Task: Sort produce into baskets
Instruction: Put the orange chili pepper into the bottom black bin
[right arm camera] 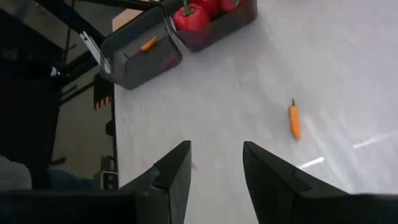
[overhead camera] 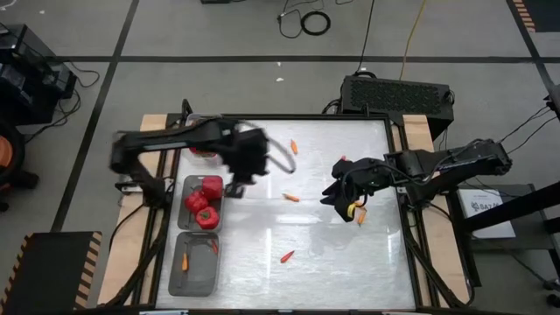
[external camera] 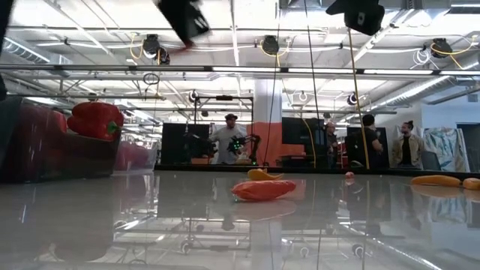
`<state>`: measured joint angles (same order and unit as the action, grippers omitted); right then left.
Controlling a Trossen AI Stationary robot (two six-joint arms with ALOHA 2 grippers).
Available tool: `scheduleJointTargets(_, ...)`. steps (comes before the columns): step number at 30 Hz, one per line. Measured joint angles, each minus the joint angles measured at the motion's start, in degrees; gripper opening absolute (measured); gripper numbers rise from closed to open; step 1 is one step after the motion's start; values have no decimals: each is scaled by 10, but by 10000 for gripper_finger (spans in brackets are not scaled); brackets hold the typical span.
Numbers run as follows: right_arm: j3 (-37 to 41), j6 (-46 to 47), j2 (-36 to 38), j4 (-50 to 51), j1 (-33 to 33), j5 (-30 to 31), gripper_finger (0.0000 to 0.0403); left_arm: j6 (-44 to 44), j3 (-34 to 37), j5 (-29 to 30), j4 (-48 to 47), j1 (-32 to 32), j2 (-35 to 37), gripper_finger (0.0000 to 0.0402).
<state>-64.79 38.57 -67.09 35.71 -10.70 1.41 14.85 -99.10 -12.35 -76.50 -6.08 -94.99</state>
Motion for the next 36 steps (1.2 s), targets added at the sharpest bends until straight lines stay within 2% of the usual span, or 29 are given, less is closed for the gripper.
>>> scheduleJointTargets(5, 0, 65, 0, 14, -23, 0, 137, -122, 113, 0, 35, 83, 149, 0)
scheduleJointTargets(10, 0, 114, -6, 38, -58, 0, 137, -294, 258, 23, 132, 191, 292, 0)
scheduleJointTargets(16, 0, 239, -32, 238, -72, 31, 137, -471, 379, 64, 230, 338, 387, 0)
scheduleJointTargets(20, 0, 258, -45, 339, -67, 3, 137, -524, 427, 83, 297, 432, 390, 0)
scheduleJointTargets(26, 6, 204, -43, 396, -39, -16, 137, -627, 489, 114, 359, 522, 350, 0)
scheduleJointTargets(31, 73, 113, -39, 359, -8, 0, 137, -713, 512, 124, 359, 541, 303, 1)
scheduleJointTargets(36, 164, 34, -38, 271, 28, -22, 137, -757, 516, 109, 361, 542, 255, 11)
